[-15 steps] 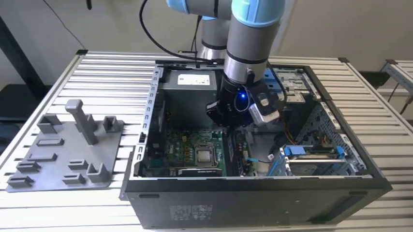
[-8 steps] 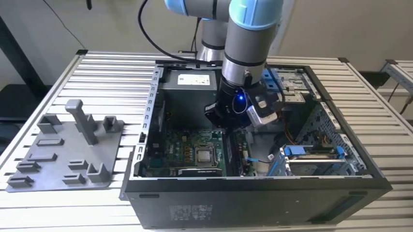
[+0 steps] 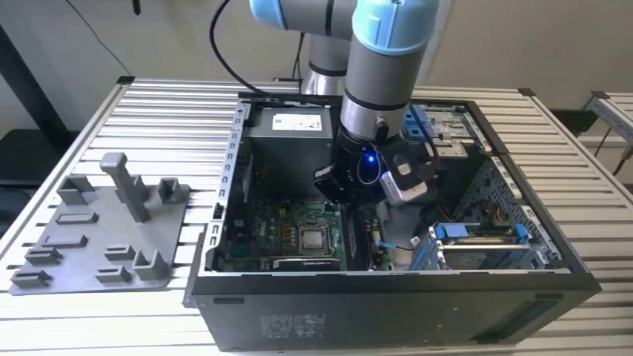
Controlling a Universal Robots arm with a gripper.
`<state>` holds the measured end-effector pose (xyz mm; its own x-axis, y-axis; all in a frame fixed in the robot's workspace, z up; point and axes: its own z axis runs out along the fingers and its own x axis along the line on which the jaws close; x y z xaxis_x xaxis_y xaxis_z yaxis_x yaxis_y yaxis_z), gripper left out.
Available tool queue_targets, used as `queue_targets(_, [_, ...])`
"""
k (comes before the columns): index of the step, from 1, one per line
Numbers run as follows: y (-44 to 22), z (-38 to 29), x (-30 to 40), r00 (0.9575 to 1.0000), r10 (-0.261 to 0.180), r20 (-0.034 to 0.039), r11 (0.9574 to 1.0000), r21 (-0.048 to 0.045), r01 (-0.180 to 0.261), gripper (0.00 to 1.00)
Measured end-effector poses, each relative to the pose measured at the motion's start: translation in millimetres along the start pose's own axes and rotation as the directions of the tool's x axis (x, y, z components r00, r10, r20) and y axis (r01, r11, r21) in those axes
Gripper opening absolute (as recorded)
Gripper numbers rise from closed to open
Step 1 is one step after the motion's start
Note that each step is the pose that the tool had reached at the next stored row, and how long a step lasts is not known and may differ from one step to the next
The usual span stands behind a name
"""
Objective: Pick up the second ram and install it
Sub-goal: 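Insert the second ram into the second slot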
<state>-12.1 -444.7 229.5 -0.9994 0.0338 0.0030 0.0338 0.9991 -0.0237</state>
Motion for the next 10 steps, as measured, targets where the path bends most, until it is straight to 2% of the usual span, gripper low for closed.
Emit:
queue_targets(4, [-7.5, 1.7, -0.4, 1.0000, 0.000, -0.0002, 1.0000, -0.0024, 0.000, 0.14])
queue_targets(10, [-10.7, 3.3, -2.0, 1.0000, 0.000, -0.0011, 1.0000, -0.0031, 0.000, 0.14])
